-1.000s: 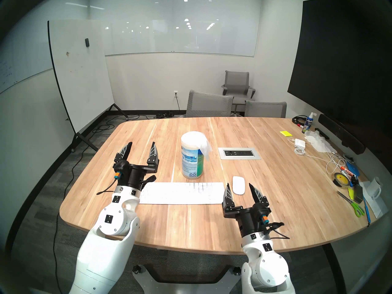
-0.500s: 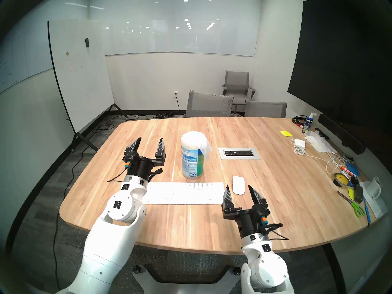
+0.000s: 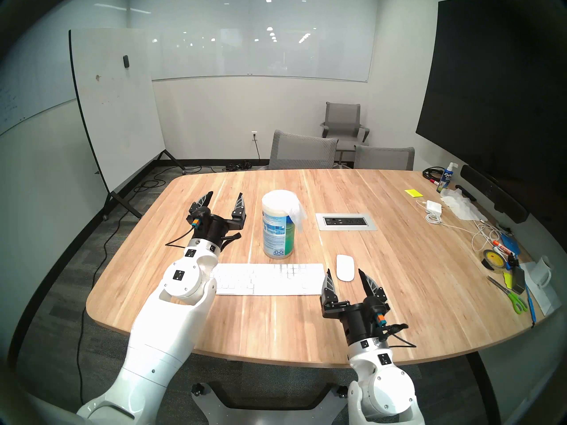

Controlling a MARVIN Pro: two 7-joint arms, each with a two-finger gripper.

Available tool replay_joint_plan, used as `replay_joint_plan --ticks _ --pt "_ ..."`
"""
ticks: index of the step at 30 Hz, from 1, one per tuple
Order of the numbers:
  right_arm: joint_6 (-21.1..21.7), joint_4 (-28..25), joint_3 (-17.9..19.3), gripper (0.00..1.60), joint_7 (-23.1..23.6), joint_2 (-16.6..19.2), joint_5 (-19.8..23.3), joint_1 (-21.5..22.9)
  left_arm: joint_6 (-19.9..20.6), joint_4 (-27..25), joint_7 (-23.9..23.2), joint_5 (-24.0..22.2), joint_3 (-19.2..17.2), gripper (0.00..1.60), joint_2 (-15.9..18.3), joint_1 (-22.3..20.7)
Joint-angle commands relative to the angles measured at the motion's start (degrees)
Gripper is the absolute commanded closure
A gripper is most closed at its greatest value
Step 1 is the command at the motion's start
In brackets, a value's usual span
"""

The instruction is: Wipe the keyboards and mice with a disinfecting wipe, then set the wipe down

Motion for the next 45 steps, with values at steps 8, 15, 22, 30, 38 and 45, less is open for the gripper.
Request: replay_joint_plan --ticks 8,15,22,30,38,45 --pt "-0.3 -0.5 0.0 0.00 0.0 0.0 0.0 0.7 1.7 4.6 -1.4 1.0 0.3 0.00 -0.4 -10.3" --pt "-0.3 -0.3 0.0 0.00 0.0 0.0 0.0 0.8 2.7 7.5 -2.5 1.8 0.4 0.00 -0.2 -14.1" --pt "-0.2 0.0 0.0 0.00 0.0 0.0 0.0 0.9 3.6 9.9 -3.7 2.2 0.3 0.00 0.0 -17.5" --pt "-0.2 0.4 0.0 0.00 0.0 0.0 0.0 1.0 4.3 12.2 -5.1 2.7 0.3 0.00 0.0 -20.8" --pt "-0.3 0.6 0.0 0.00 0.0 0.0 0.0 1.2 5.1 15.3 -6.5 3.0 0.1 0.77 -0.3 -24.1" --pt "-0.4 0.3 0.0 0.00 0.0 0.0 0.0 1.6 5.9 20.8 -7.7 3.1 0.1 1.60 -0.8 -26.6"
